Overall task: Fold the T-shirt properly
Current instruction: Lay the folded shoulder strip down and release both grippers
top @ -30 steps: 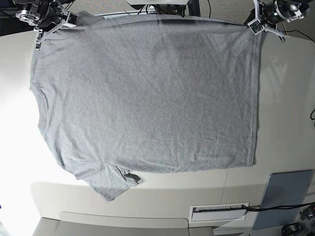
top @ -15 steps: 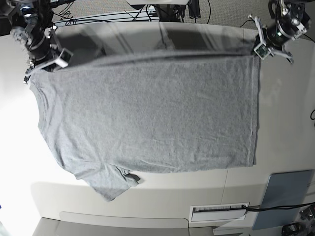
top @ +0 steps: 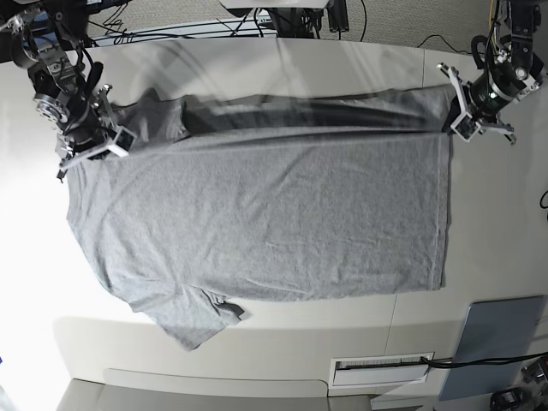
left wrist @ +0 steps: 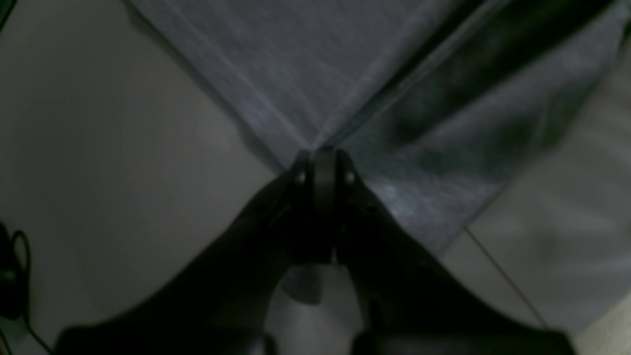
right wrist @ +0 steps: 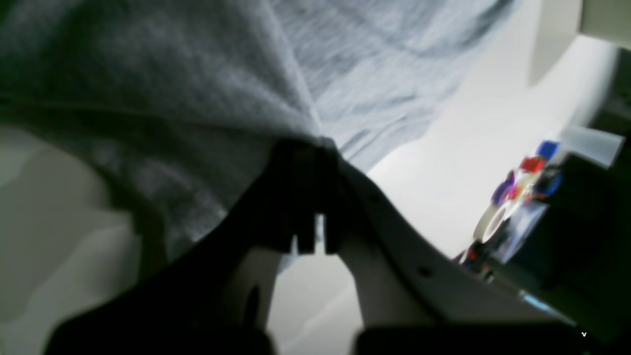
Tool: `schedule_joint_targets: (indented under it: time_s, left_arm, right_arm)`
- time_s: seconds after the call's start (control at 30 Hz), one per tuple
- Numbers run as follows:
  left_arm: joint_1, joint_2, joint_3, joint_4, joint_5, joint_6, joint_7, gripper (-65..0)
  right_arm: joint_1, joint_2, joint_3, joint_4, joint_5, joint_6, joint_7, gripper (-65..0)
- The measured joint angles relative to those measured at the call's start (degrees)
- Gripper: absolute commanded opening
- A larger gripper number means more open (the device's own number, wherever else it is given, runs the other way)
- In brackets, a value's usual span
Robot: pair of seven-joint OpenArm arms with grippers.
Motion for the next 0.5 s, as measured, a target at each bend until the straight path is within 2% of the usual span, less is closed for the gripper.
schedule_joint_targets:
  time_s: [0.1, 0.23, 0.37, 0.5]
  left_arm:
    - [-1.33, 0.98, 0.22, -1.11, 0.0, 0.15, 0.02, -65.0]
    - [-2.78, 1.09, 4.15, -2.01, 1.44, 0.68, 0.68, -65.0]
    - [-4.94, 1.11, 8.07, -2.1, 2.91, 4.72, 2.27, -65.0]
    - [-8.02, 1.09, 8.81, -2.1, 2.84, 7.76, 3.91, -65.0]
  right_arm:
    - [3.1, -0.02, -1.92, -0.61, -0.22, -0.85, -0.13, -65.0]
    - [5.68, 0.02, -1.99, -0.59, -0.26, -1.18, -0.04, -65.0]
    - [6.25, 0.04, -1.99, -0.59, -0.28, -1.18, 0.02, -65.0]
    - [6.27, 0.02, -1.99, -0.61, -0.31, -1.18, 0.83, -65.0]
